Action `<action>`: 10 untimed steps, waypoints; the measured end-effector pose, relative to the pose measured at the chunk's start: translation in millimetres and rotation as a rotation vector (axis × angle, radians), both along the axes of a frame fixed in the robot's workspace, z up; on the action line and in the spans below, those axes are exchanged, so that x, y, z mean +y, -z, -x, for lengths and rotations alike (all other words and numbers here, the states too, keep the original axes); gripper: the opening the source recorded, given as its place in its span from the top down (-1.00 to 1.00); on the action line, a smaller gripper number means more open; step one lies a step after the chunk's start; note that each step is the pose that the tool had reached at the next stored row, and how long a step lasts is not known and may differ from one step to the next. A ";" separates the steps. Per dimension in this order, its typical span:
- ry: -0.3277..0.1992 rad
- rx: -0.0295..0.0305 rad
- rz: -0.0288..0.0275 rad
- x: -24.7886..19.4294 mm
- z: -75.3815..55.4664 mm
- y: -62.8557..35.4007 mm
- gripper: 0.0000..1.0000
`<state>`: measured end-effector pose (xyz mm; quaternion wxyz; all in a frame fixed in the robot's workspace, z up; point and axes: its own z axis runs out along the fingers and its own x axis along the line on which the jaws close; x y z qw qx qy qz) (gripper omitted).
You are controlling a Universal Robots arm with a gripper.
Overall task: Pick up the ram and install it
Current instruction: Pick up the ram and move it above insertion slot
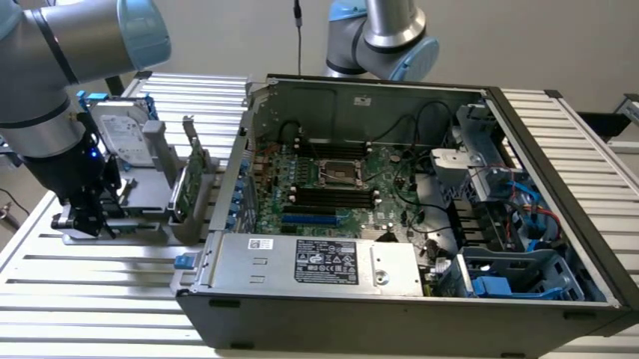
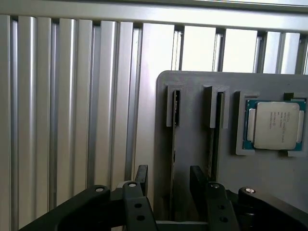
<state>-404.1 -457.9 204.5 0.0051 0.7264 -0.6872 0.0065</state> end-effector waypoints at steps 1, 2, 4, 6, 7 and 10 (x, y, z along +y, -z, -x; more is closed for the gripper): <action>0.000 0.0000 0.0000 0.0 0.0 0.0 0.04; 0.000 0.0002 0.0001 0.0 0.0 0.0 0.04; 0.000 0.0000 -0.0002 0.0 0.0 0.8 0.04; 0.000 0.0000 -0.0016 0.1 0.0 2.8 0.04; 0.000 0.0002 -0.0030 0.0 0.1 3.8 0.04; 0.000 0.0000 -0.0181 0.0 0.8 6.6 0.04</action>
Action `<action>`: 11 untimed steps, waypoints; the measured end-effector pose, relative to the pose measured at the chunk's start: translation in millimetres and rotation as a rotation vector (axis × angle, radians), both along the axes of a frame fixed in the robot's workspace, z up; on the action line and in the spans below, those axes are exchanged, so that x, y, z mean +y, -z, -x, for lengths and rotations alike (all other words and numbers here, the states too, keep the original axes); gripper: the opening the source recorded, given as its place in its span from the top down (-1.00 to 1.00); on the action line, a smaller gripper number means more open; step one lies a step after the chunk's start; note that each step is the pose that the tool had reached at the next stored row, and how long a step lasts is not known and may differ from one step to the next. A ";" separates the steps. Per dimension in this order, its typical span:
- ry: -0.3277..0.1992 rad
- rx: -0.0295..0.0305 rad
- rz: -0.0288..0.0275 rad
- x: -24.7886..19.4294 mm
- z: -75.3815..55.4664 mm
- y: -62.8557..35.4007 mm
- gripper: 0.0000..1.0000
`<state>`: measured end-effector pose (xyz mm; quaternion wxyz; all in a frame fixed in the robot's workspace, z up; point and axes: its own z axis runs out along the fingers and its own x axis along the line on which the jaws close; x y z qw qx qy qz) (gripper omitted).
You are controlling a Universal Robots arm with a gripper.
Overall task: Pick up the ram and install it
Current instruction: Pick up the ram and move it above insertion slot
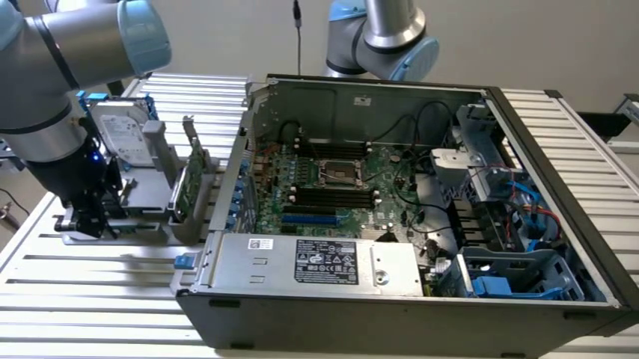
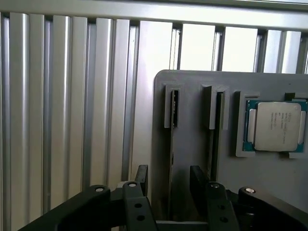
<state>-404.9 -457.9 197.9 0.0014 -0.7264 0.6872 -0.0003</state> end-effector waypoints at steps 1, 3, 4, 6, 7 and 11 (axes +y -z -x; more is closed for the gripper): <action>0.000 0.0000 -0.0077 0.0 0.7 0.6 0.04; 0.000 0.0001 -0.0241 0.0 2.5 1.4 0.04; 0.000 0.0001 -0.0300 -0.1 3.1 1.8 0.04; 0.000 0.0000 -0.0343 -0.2 3.3 2.6 0.04; 0.000 -0.0001 -0.0345 -0.4 3.3 3.0 0.04; 0.005 0.0026 -0.0344 -1.1 3.5 3.9 0.04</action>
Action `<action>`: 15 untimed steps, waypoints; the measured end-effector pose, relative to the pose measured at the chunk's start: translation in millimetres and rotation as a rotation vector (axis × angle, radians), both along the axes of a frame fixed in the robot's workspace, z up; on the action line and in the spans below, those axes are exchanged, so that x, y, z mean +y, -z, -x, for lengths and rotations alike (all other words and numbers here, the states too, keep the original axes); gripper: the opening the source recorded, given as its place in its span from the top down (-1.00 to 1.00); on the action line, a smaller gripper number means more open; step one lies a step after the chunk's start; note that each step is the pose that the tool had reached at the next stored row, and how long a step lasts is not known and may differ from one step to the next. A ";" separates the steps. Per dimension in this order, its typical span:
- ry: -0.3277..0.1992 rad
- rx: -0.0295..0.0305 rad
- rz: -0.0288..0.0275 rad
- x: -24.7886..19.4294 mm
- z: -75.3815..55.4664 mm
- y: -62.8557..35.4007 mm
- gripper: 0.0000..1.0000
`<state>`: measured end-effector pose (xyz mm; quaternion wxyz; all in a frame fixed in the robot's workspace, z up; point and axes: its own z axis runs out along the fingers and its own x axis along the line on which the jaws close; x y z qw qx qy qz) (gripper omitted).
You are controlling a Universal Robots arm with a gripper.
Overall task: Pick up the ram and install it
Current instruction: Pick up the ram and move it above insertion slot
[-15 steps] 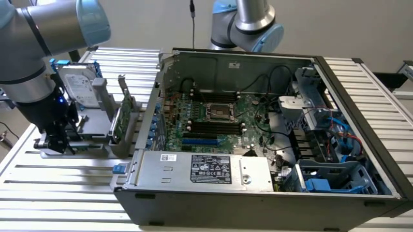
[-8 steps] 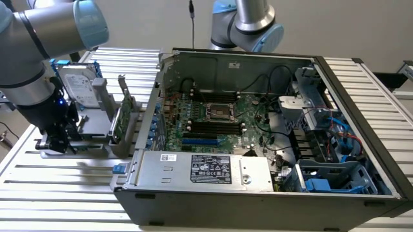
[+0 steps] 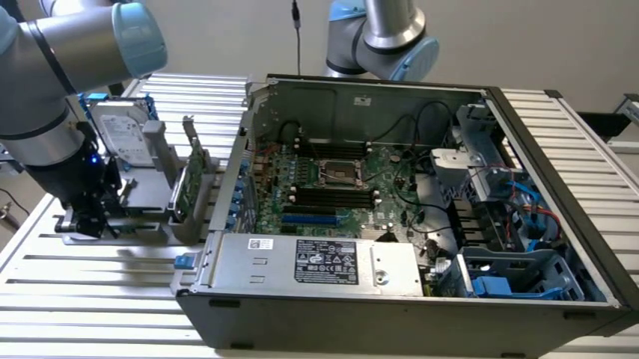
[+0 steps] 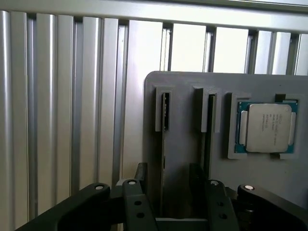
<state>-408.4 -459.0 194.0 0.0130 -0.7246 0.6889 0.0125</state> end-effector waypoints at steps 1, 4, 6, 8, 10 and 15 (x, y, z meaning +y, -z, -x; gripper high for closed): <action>0.001 0.0012 0.0001 -0.1 0.1 0.0 0.04; 0.004 0.0022 0.0001 -0.2 0.1 0.3 0.04; 0.005 0.0027 0.0001 -0.1 0.1 0.4 0.04; 0.005 0.0035 0.0001 -0.1 0.1 0.4 0.08; 0.006 0.0046 0.0000 -0.1 0.1 0.4 0.33; 0.009 0.0098 0.0000 -0.2 0.1 0.4 0.69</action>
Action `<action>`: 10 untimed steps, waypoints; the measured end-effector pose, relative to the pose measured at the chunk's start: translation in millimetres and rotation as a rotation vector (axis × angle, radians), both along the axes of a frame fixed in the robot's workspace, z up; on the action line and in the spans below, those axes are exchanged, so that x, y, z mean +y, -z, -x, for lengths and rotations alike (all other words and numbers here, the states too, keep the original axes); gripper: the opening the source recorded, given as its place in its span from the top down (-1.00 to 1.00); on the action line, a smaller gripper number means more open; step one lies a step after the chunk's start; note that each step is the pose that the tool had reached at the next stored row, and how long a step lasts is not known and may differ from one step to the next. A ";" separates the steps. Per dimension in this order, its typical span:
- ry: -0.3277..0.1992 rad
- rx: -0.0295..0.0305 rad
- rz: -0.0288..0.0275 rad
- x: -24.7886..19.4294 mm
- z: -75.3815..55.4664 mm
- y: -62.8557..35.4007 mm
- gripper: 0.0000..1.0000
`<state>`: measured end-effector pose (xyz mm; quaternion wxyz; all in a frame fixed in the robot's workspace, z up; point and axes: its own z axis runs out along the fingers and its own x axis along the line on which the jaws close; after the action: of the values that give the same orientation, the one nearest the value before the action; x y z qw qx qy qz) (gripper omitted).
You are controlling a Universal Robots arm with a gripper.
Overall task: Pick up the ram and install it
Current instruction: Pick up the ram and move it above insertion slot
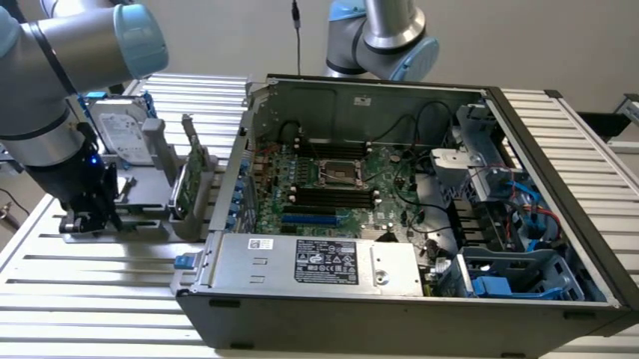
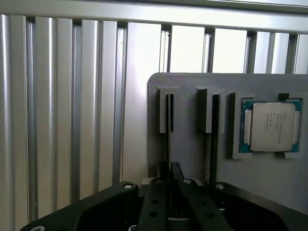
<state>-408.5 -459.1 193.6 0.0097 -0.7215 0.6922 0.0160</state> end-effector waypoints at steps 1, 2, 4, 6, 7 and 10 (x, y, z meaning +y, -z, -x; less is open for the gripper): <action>0.001 0.0015 0.0000 -0.1 0.0 0.0 0.72; 0.004 0.0036 0.0000 -0.1 0.0 -0.1 0.72; 0.016 0.0097 0.0001 -0.6 0.0 -0.2 0.72; 0.034 0.0147 0.0001 -0.8 0.1 -0.3 0.72; 0.044 0.0169 0.0000 -0.9 0.0 -0.4 0.72; 0.064 0.0225 -0.0002 -0.9 -0.1 -0.3 0.72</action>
<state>-408.4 -460.0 193.9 0.0025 -0.6987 0.7150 0.0239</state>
